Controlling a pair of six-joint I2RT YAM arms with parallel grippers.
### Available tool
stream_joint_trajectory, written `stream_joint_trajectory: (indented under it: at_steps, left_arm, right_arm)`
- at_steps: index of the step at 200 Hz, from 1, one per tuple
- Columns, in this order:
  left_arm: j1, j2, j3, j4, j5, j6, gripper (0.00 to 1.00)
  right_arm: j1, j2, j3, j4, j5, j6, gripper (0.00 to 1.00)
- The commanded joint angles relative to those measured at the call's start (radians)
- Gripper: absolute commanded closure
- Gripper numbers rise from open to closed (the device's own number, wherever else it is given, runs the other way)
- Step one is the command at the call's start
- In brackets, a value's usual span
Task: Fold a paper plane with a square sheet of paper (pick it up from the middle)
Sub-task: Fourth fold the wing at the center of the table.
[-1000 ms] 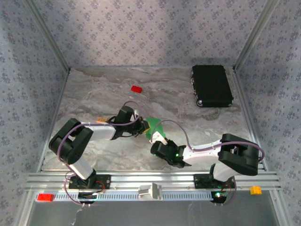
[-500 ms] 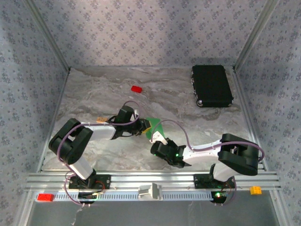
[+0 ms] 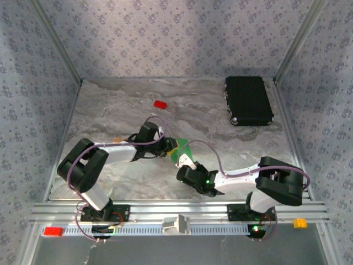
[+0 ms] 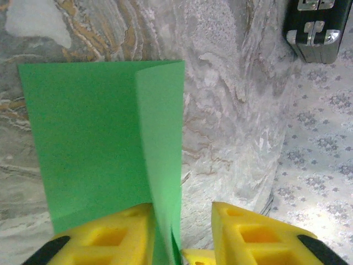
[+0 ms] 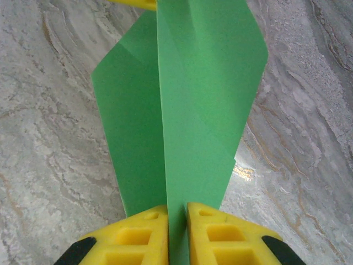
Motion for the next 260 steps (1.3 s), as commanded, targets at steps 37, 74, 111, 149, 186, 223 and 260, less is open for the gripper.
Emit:
stream_joint_trajectory:
  at_steps: [37,74,111,149,186,223,260]
  left_arm:
    - [-0.004,0.007,0.044,-0.059,0.015,0.024,0.85]
    - [-0.004,0.006,0.064,-0.092,0.020,0.041,0.88]
    - [-0.005,0.011,0.070,-0.093,0.027,0.042,0.88]
    - [-0.004,0.012,0.070,-0.094,0.030,0.043,0.88]
    - [-0.004,0.012,0.072,-0.093,0.030,0.043,0.88]
    - [-0.004,0.015,0.072,-0.093,0.030,0.043,0.88]
    - [-0.004,0.015,0.071,-0.093,0.031,0.041,0.88]
  right_arm:
    - [-0.022,-0.033,-0.030,0.063,-0.014,0.031,0.83]
    - [-0.031,-0.034,-0.041,0.071,-0.012,0.032,0.78]
    - [-0.037,-0.031,-0.041,0.085,-0.007,0.024,0.72]
    - [-0.050,-0.028,-0.047,0.099,-0.015,0.012,0.71]
    - [-0.052,-0.025,-0.054,0.105,-0.018,0.002,0.70]
    - [-0.053,-0.022,-0.055,0.115,-0.025,-0.001,0.72]
    - [-0.053,-0.015,-0.056,0.121,-0.025,-0.002,0.73]
